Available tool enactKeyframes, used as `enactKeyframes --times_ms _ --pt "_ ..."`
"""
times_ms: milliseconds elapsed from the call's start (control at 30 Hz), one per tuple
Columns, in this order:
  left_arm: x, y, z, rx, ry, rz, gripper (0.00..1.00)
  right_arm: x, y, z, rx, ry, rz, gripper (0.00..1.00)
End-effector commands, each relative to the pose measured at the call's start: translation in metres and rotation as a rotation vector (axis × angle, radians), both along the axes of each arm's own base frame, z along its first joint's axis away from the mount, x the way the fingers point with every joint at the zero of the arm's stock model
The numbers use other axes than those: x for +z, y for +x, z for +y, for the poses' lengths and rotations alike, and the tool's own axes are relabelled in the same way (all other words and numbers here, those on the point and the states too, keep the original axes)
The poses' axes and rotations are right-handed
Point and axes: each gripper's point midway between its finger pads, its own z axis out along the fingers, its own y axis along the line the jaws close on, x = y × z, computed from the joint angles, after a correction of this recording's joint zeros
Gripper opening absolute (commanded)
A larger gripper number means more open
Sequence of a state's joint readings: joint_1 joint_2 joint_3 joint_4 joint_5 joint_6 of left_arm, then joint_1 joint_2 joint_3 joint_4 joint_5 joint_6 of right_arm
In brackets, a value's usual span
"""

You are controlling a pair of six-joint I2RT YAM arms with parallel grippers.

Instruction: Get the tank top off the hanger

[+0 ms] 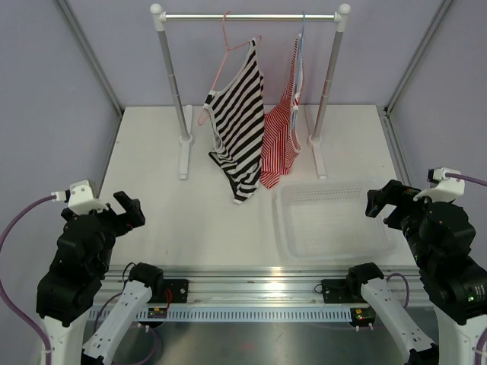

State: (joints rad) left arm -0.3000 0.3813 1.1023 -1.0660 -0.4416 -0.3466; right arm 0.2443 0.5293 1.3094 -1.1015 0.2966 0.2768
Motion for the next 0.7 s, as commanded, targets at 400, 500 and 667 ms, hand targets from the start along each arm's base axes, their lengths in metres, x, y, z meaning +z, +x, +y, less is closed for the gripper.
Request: enactKeyframes --times_ms 400,500,667 --pt "0.11 0.077 -0.072 -0.306 -0.026 -0.151 0.99 0.007 -0.007 0.075 0.39 0.169 -0.007 0.99" --pt "0.149 0.11 -0.09 -0.358 -0.012 -0.208 0.99 0.012 -0.014 0.076 0.396 0.192 -0.025 0.99" --pt "0.19 0.163 -0.125 -0.483 0.027 -0.244 0.99 0.018 -0.023 0.08 0.418 0.219 -0.032 1.0"
